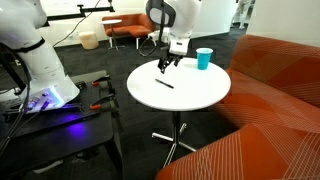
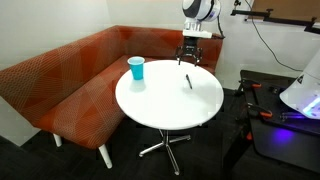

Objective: Put the pen in the blue cup

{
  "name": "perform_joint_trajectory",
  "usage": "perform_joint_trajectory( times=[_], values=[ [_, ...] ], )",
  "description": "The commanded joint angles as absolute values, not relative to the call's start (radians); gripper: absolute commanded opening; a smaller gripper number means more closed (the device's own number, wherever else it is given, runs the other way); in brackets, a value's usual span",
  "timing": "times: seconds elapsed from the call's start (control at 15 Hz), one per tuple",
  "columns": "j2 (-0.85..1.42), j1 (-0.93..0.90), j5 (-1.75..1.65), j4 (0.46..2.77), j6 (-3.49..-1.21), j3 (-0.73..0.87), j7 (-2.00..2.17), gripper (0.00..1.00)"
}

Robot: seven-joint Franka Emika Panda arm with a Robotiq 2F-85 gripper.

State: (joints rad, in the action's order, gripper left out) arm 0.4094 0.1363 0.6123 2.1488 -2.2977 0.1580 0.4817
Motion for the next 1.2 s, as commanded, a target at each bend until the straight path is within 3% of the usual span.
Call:
perform_joint_trajectory(
  times=[0.0, 0.47, 1.13],
  values=[
    [0.401, 0.091, 0.598, 2.205, -2.413, 0.16, 0.56, 1.0],
    [0.411, 0.016, 0.531, 2.276, -2.583, 0.159, 0.721, 1.0],
    [0.456, 0.029, 0.497, 2.286, -2.626, 0.145, 0.761, 1.0]
  ],
)
